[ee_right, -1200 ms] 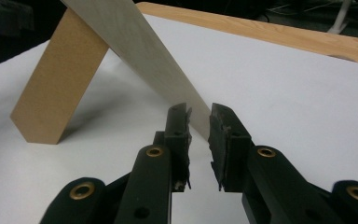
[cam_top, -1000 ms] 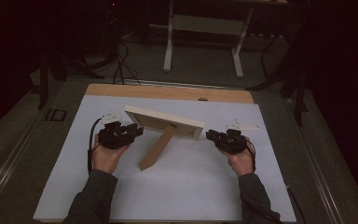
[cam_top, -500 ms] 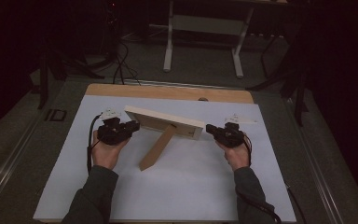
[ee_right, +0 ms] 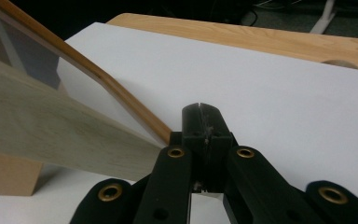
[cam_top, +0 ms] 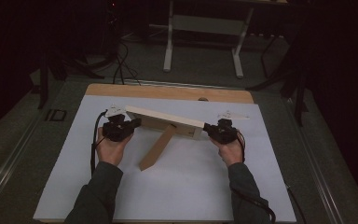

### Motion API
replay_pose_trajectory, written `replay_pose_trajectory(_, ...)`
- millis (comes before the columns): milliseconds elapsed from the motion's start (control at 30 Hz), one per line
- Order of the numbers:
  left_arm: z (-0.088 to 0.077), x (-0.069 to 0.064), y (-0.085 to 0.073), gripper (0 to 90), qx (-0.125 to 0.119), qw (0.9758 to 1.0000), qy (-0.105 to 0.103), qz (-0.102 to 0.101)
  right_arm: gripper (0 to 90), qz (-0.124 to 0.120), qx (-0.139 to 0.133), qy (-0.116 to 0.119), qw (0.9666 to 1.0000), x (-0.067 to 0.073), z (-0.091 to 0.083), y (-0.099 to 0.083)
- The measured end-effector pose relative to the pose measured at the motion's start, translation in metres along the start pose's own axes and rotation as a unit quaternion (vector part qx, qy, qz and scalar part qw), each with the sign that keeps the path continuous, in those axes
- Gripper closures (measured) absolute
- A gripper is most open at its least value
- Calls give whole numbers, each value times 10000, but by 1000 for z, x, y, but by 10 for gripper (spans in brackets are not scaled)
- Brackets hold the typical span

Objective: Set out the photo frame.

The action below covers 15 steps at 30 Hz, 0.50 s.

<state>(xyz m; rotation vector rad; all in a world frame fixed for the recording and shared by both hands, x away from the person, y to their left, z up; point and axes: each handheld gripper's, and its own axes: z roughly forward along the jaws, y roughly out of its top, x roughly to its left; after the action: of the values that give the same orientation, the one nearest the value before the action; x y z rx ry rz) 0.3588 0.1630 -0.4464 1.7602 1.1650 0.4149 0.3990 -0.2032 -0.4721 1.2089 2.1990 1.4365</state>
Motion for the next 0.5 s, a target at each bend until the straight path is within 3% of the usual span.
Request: replay_pose_trajectory(500,6,-7,5,900,56,9999,29,90,898,-11,8,168,9999,0,-1,1)
